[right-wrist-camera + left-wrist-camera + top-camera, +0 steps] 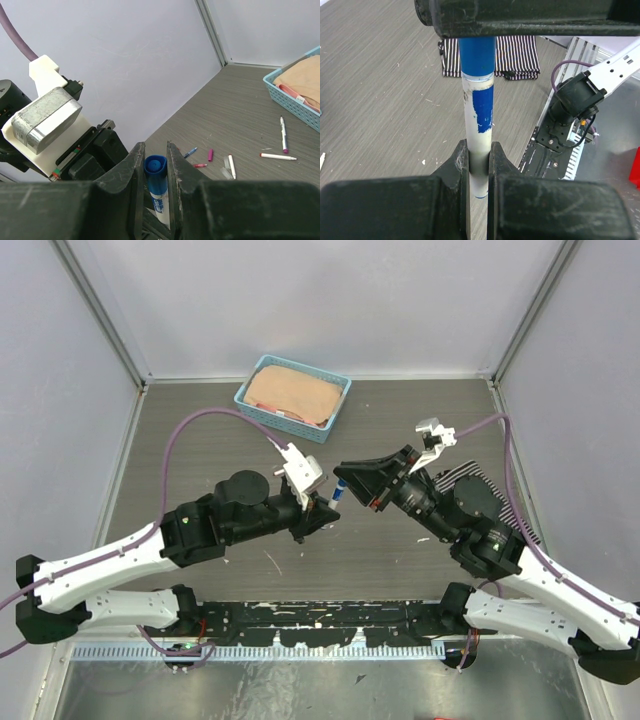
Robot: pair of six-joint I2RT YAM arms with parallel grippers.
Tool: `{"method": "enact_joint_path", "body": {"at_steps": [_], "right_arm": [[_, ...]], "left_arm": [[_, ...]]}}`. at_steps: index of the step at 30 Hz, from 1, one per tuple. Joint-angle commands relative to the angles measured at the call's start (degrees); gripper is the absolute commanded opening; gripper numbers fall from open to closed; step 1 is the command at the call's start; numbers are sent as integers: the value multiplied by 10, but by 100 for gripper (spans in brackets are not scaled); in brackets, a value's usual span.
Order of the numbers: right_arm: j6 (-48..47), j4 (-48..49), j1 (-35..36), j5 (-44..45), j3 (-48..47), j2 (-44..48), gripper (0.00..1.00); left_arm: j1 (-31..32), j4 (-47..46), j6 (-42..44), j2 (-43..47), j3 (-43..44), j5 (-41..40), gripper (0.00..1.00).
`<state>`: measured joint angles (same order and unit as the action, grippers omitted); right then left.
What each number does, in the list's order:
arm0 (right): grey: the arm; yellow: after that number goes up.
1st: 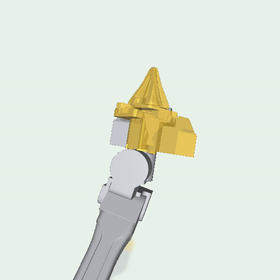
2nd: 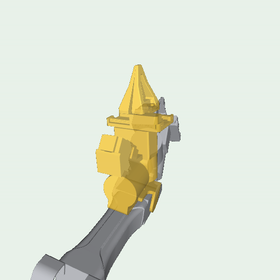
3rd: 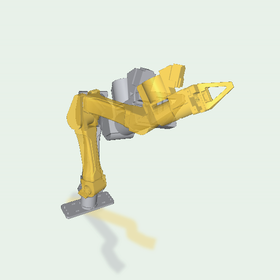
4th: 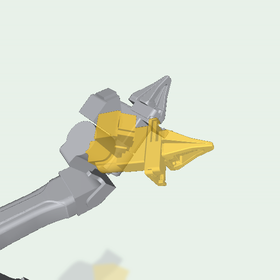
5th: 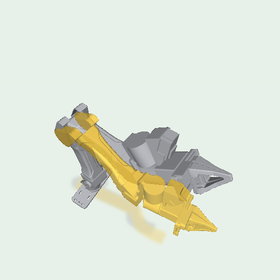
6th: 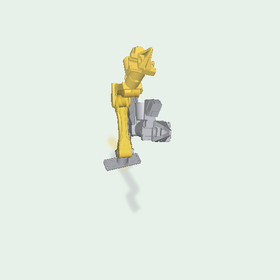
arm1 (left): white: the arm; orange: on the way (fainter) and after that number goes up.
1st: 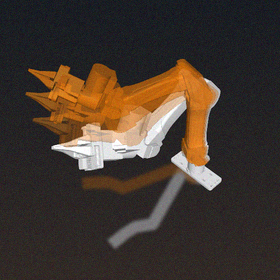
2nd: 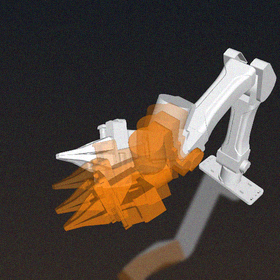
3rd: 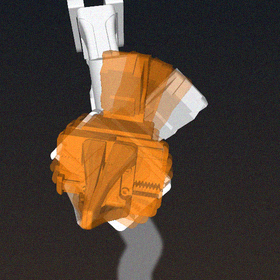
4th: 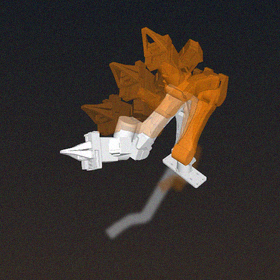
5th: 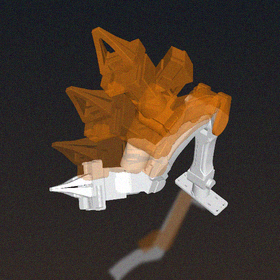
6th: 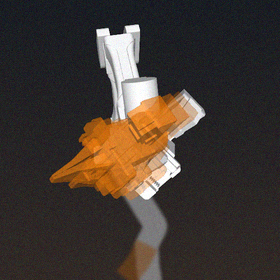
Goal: Insert the pens into the pen caps
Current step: Insert the pen cap onto the pen.
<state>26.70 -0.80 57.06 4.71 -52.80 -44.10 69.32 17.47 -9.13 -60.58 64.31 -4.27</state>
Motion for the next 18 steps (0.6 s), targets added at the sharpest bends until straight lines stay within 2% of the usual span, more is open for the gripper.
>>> {"method": "enact_joint_path", "body": {"at_steps": [1,8,13,18], "right_arm": [[22,-217,52,-101,74,-37,0],[8,-197,76,-88,116,-38,0],[-50,-188,81,-139,125,-32,0],[-105,-209,84,-191,108,-51,0]], "left_arm": [[-5,-286,27,37,79,-30,0],[-4,-316,19,51,90,5,0],[-5,-298,15,60,110,55,0],[-5,-282,15,78,110,58,0]]}}
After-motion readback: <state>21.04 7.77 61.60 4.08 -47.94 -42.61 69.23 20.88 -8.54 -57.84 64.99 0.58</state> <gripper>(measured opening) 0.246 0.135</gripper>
